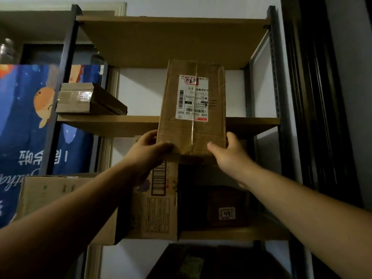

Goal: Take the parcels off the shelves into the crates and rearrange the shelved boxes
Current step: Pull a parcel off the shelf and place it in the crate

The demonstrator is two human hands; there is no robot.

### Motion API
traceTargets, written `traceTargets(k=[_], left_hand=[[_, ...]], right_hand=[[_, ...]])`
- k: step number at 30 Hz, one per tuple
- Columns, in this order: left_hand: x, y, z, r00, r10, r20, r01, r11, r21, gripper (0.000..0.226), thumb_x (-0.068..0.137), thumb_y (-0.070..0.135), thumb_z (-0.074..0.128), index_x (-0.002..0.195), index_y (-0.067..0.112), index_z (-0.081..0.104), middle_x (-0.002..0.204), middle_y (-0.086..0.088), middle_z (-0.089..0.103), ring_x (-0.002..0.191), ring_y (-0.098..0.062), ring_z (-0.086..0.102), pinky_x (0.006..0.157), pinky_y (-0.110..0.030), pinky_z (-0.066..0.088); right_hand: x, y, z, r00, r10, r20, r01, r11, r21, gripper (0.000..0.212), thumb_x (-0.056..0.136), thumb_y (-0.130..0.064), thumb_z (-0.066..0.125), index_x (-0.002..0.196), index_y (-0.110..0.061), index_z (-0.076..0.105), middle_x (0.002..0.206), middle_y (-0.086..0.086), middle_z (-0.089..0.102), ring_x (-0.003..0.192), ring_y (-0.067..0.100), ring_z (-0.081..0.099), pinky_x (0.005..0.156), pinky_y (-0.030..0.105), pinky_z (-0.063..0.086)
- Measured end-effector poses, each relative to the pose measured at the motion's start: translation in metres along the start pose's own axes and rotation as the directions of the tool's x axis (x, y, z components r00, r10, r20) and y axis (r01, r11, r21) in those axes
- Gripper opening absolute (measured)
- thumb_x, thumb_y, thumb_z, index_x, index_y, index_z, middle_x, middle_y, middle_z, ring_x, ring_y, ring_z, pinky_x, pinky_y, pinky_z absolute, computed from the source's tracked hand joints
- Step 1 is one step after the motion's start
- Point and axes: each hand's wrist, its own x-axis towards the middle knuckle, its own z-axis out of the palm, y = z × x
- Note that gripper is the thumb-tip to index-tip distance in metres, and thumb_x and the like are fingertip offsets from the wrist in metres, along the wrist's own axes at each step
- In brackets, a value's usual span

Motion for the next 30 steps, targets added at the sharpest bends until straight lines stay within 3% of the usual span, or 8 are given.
traceTargets(k=[4,7,11,17,21,23,27,30], left_hand=[[-0.019,-0.019,0.005,0.999,0.015,0.04,-0.014,1.0,-0.025,0.045,0.085,0.007,0.059,0.127,0.023,0.051,0.115,-0.003,0.064,0.102,-0.018,0.065,0.083,-0.032,0.052],[-0.028,-0.033,0.01,0.999,0.008,0.053,-0.005,0.999,-0.041,0.048,0.085,0.006,0.059,0.128,0.025,0.049,0.113,-0.004,0.065,0.101,-0.023,0.066,0.089,-0.042,0.052],[-0.034,-0.044,0.012,0.999,0.0,0.041,0.002,0.998,-0.059,0.046,0.089,0.011,0.056,0.131,0.026,0.046,0.115,-0.006,0.064,0.102,-0.027,0.064,0.095,-0.053,0.048],[-0.042,-0.053,0.014,0.999,0.013,0.033,-0.01,0.997,-0.077,0.044,0.089,0.013,0.055,0.129,0.03,0.046,0.12,-0.002,0.06,0.105,-0.023,0.062,0.087,-0.04,0.05],[-0.053,-0.059,0.014,0.998,0.021,0.057,-0.016,0.996,-0.084,0.048,0.081,0.021,0.06,0.121,0.042,0.043,0.12,0.002,0.058,0.106,-0.019,0.06,0.088,-0.04,0.047],[-0.06,-0.066,0.013,0.998,0.003,0.068,0.004,0.995,-0.103,0.056,0.073,0.029,0.063,0.123,0.043,0.043,0.118,0.003,0.059,0.106,-0.019,0.059,0.092,-0.044,0.044],[-0.077,-0.083,0.011,0.995,-0.02,0.102,0.037,0.985,-0.17,0.074,0.053,0.043,0.083,0.115,0.054,0.045,0.122,0.003,0.056,0.108,-0.021,0.06,0.095,-0.051,0.044],[-0.083,-0.093,0.013,0.996,-0.037,0.086,0.056,0.971,-0.232,0.084,0.043,0.043,0.086,0.118,0.049,0.049,0.124,0.0,0.056,0.108,-0.024,0.06,0.086,-0.046,0.051]], right_hand=[[-0.02,0.015,0.003,1.0,-0.014,-0.006,0.015,0.999,0.05,0.059,0.095,-0.025,0.054,0.145,-0.024,0.024,0.123,-0.011,0.05,0.11,0.007,0.048,0.086,0.023,0.036],[-0.031,0.024,0.006,1.0,-0.019,-0.004,0.019,0.997,0.074,0.054,0.094,-0.018,0.056,0.14,-0.028,0.029,0.112,-0.014,0.05,0.096,0.0,0.048,0.073,0.014,0.037],[-0.038,0.031,0.007,1.0,-0.019,-0.016,0.02,0.998,0.06,0.052,0.092,-0.02,0.058,0.136,-0.028,0.033,0.112,-0.013,0.053,0.103,0.006,0.05,0.088,0.026,0.038],[-0.043,0.037,0.001,1.0,-0.009,0.022,0.009,1.0,0.019,0.048,0.092,-0.025,0.058,0.133,-0.03,0.035,0.118,-0.01,0.055,0.111,0.01,0.052,0.098,0.033,0.042],[-0.05,0.045,-0.002,1.0,0.004,0.029,-0.004,1.0,-0.008,0.037,0.089,-0.029,0.062,0.113,-0.044,0.039,0.112,-0.014,0.058,0.11,0.012,0.055,0.101,0.042,0.044],[-0.058,0.05,-0.001,0.999,0.014,0.044,-0.014,1.0,0.015,0.036,0.089,-0.026,0.062,0.112,-0.042,0.039,0.109,-0.015,0.058,0.108,0.011,0.056,0.098,0.038,0.047],[-0.083,0.064,-0.002,0.992,0.05,0.112,-0.061,0.994,0.089,0.036,0.092,-0.022,0.059,0.116,-0.037,0.037,0.101,-0.023,0.054,0.091,-0.007,0.052,0.07,0.009,0.04],[-0.099,0.075,0.0,0.985,0.1,0.144,-0.111,0.991,0.075,0.035,0.091,-0.026,0.06,0.114,-0.039,0.036,0.104,-0.021,0.054,0.099,0.001,0.053,0.079,0.016,0.04]])
